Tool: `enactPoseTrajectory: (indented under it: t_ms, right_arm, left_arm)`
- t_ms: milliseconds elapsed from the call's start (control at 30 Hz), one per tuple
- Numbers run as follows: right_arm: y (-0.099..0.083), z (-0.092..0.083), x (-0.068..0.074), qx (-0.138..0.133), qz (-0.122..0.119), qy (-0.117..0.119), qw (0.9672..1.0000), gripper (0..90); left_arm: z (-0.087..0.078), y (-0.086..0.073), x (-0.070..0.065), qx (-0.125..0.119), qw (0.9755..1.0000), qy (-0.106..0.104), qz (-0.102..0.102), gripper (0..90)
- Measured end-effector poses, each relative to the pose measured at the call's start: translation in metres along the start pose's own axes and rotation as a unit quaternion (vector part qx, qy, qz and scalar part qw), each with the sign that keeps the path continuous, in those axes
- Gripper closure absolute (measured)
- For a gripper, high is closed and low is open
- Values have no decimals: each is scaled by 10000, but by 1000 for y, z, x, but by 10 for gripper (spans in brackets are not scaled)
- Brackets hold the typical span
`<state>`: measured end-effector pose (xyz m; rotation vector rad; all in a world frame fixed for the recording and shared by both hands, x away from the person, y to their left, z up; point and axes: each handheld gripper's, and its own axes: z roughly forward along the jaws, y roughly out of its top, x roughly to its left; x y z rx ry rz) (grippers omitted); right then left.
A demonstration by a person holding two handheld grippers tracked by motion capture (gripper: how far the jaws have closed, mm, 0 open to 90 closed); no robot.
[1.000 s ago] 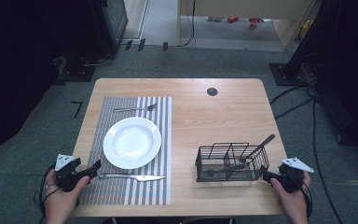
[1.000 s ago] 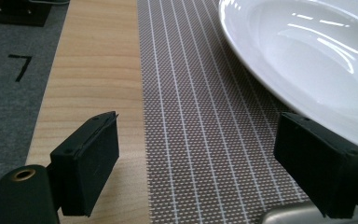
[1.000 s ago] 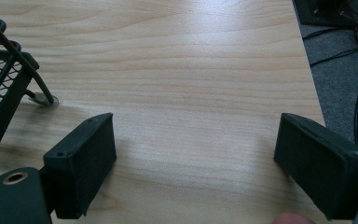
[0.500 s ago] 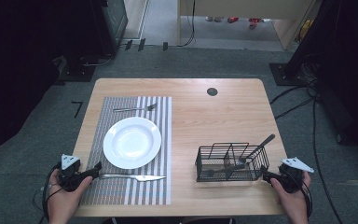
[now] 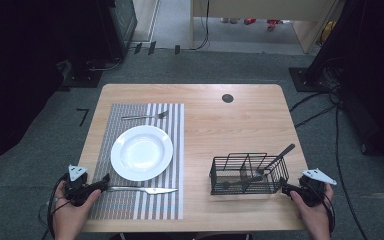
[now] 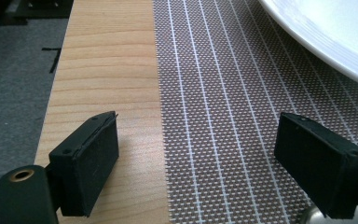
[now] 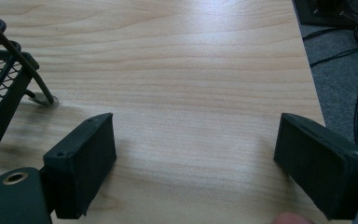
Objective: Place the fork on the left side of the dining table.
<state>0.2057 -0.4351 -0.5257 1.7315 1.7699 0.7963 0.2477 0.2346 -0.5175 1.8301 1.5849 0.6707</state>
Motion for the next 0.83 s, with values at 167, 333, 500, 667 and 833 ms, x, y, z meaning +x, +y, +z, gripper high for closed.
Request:
enactPoseTrajectory:
  t_ms: [167, 333, 500, 667, 833]
  right_arm:
    - [0, 0, 0, 0, 0, 2, 10000, 123]
    - [0, 0, 0, 0, 0, 1, 10000, 123]
    - [0, 0, 0, 0, -2, 2, 10000, 123]
    - [0, 0, 0, 0, -1, 2, 10000, 124]
    - [0, 0, 0, 0, 0, 1, 10000, 124]
  left_arm:
    - [0, 0, -1, 14, 10000, 38, 37, 138]
    - [0, 0, -1, 15, 10000, 41, 37, 138]
    - [0, 0, -1, 12, 10000, 39, 36, 138]
    - [0, 0, -1, 13, 10000, 43, 30, 138]
    - [1, 0, -1, 13, 10000, 53, 22, 134]
